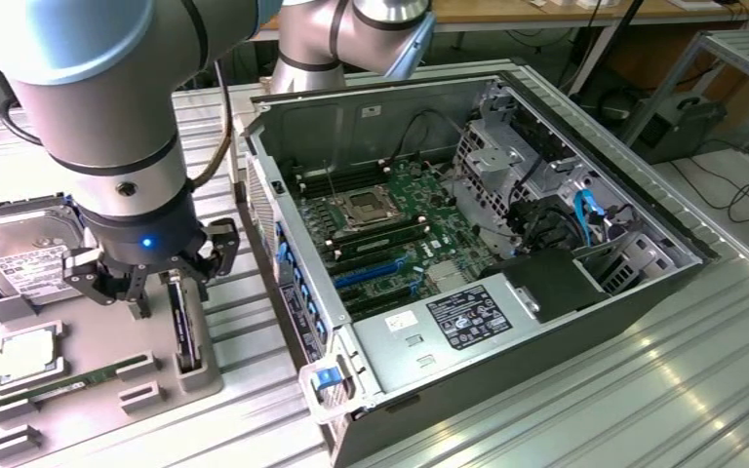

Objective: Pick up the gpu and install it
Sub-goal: 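Pick up the gpu and move the gpu toward the slot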

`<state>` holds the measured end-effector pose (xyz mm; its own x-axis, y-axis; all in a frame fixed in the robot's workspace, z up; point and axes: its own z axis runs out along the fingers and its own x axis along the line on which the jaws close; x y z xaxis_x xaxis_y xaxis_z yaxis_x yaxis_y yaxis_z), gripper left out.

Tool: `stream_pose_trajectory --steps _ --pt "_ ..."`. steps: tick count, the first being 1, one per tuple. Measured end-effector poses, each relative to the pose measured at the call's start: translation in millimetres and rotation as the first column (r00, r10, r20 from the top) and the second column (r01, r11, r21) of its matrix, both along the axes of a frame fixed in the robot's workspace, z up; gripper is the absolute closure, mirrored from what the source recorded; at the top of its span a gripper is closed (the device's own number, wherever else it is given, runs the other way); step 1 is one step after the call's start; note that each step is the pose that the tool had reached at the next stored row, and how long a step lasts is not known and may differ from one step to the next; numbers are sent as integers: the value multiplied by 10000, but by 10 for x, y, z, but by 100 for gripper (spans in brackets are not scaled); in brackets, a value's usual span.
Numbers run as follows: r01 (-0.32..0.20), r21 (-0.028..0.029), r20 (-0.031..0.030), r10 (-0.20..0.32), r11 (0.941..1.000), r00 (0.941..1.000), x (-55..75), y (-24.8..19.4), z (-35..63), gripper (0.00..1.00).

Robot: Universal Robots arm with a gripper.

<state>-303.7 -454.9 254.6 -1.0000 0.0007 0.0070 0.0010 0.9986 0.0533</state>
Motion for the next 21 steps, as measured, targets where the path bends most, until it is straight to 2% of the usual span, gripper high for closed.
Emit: stream_pose_trajectory --steps 10,15,16,17,18,20,21 --pt "0 1 1 0 10000 10000 -9 6 -207 40" --pt "0 -1 -1 0 10000 10000 -9 6 -213 41" --pt "0 0 0 0 10000 10000 -9 6 -214 48" --pt "0 0 0 0 10000 10000 -9 6 -216 48" --pt "0 2 2 0 10000 10000 -8 6 -221 54" --pt "0 0 -1 0 10000 10000 -9 6 -234 54" --pt "0 0 0 0 10000 10000 -9 6 -244 61"
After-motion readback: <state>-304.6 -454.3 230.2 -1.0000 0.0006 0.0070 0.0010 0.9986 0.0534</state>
